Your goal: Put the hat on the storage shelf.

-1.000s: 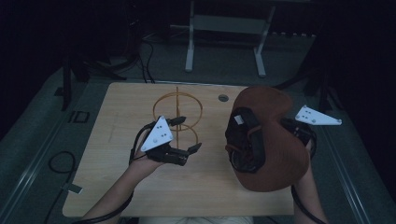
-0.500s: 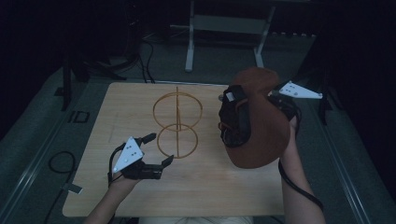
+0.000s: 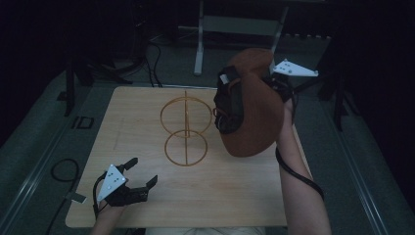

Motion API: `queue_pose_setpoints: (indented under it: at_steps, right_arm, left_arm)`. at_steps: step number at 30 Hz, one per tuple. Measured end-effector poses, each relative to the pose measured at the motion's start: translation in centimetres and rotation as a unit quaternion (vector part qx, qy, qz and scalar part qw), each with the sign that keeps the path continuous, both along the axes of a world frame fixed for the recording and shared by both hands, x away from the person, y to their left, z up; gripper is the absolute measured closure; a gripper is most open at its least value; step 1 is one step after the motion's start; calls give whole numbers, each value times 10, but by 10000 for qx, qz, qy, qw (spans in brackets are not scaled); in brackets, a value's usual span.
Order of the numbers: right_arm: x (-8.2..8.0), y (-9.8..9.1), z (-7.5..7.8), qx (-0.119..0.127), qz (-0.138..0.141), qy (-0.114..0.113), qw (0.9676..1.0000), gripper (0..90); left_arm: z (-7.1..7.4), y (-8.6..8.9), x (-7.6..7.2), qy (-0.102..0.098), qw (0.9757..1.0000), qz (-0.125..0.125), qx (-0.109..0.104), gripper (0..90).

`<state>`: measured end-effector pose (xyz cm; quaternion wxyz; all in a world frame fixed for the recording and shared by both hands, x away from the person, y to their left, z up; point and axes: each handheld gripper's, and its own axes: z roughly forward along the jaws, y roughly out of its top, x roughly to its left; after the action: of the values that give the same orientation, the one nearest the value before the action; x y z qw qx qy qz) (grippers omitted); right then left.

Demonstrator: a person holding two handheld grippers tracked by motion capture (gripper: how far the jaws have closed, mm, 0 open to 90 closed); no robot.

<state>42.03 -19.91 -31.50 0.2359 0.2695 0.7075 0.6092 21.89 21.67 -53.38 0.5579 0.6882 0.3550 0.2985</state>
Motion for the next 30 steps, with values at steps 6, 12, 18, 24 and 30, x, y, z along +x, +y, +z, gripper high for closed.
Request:
queue_pose_setpoints:
  at_steps: [6, 12, 18, 24, 30]
  right_arm:
    - [9, 34, 14, 62, 113, -6, 9999, 875]
    - [11, 78, 15, -87, 401, 75, 9991, 873]
    - [8, 122, 3, -671, 697, 196, 9951, 868]
    - [6, 159, -15, -1060, 951, 356, 9892, 858]
    - [8, 178, -26, -1144, 1122, 503, 9858, 840]
  left_arm:
    - [-3, 10, -3, -18, 9998, 161, -139, 107]
    - [-9, 14, -3, 47, 9995, 212, -220, 111]
    - [-11, 15, -3, 56, 9993, 245, -289, 112]
    - [-12, 15, -3, 65, 9992, 230, -309, 112]
    - [-14, 16, -3, 114, 9991, 195, -370, 112]
